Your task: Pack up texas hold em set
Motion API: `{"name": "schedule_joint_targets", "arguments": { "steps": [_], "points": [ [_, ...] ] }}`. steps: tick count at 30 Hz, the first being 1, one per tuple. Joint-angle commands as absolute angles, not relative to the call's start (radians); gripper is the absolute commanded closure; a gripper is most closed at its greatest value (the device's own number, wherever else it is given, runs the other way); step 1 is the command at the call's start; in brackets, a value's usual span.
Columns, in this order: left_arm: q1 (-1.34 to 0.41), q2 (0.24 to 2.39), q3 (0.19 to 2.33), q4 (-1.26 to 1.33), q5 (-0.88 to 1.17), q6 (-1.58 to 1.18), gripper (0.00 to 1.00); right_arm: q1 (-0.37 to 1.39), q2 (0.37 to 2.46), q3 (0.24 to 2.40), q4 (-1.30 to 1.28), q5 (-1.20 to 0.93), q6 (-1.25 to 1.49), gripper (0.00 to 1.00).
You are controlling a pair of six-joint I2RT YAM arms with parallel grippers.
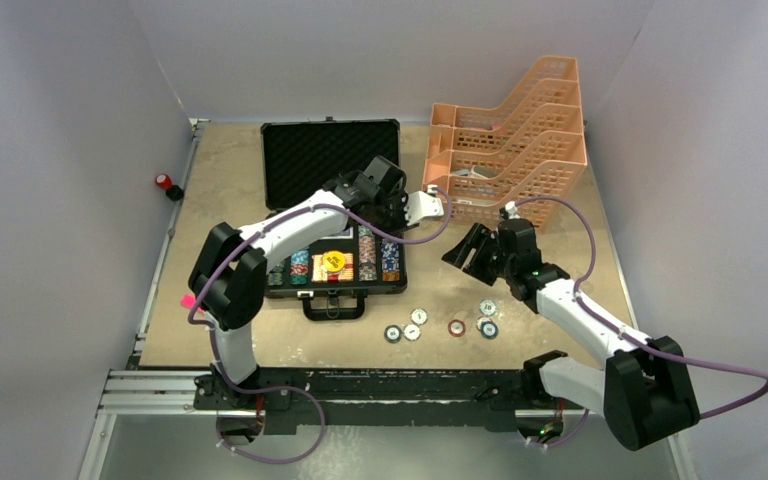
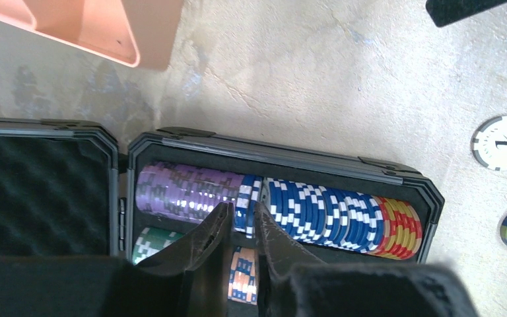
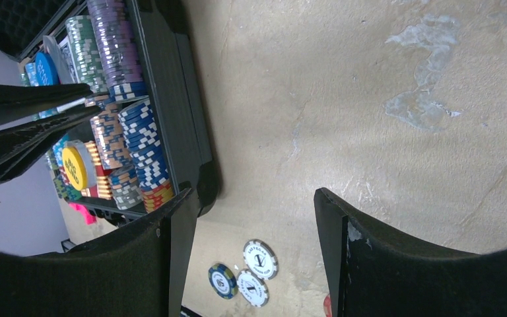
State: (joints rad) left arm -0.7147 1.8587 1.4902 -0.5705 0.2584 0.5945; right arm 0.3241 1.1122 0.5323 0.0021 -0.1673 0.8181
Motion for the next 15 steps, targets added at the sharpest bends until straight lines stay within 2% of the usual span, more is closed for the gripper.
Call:
{"name": "schedule_joint_targets", "arguments": {
  "steps": [1,6,15],
  "points": [
    [-0.715,1.840,1.455,-0.536,0.276,0.560,0.88,0.320,1.090,0.546,0.001,-0.149,0.805,0.33],
    [-0.710,1.875,1.449,-0.516,0.227,0.536,0.97,0.319,1.093,0.546,-0.001,-0.149,0.803,0.33],
    [-0.705,1.941,1.505,-0.599,0.238,0.541,1.00,0.319,1.095,0.586,-0.050,-0.118,0.780,0.33]
  ]
}}
